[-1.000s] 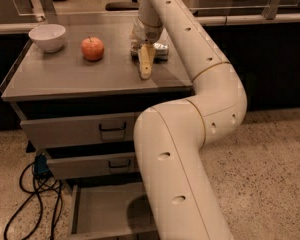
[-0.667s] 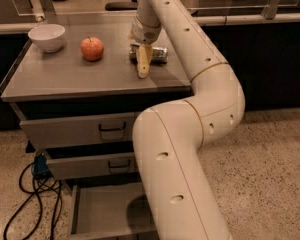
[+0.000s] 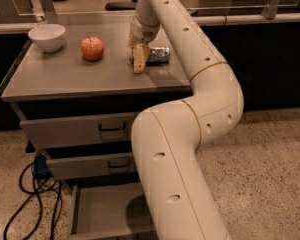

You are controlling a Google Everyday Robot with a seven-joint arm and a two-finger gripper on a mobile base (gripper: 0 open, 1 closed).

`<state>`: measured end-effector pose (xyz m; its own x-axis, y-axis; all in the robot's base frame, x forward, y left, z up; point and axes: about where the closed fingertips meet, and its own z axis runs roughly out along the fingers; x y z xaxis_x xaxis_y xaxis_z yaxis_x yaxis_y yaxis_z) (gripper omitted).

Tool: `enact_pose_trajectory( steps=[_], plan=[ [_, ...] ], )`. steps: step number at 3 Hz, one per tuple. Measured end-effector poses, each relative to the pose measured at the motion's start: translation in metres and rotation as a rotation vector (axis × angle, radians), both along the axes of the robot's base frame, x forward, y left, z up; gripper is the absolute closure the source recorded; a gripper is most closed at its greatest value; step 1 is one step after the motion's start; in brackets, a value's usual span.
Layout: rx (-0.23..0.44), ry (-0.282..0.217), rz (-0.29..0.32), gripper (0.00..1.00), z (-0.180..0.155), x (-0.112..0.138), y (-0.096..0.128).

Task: Place redbull can into bottom drawer

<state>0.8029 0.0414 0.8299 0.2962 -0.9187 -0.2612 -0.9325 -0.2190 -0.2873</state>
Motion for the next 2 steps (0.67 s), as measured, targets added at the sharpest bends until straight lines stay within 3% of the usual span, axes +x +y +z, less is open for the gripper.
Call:
enact_pose_trajectory(
  steps=[2],
  plan=[
    [0.0,-0.001,0.0,0.88,0.0023,-0.0007,0.0002]
  ],
)
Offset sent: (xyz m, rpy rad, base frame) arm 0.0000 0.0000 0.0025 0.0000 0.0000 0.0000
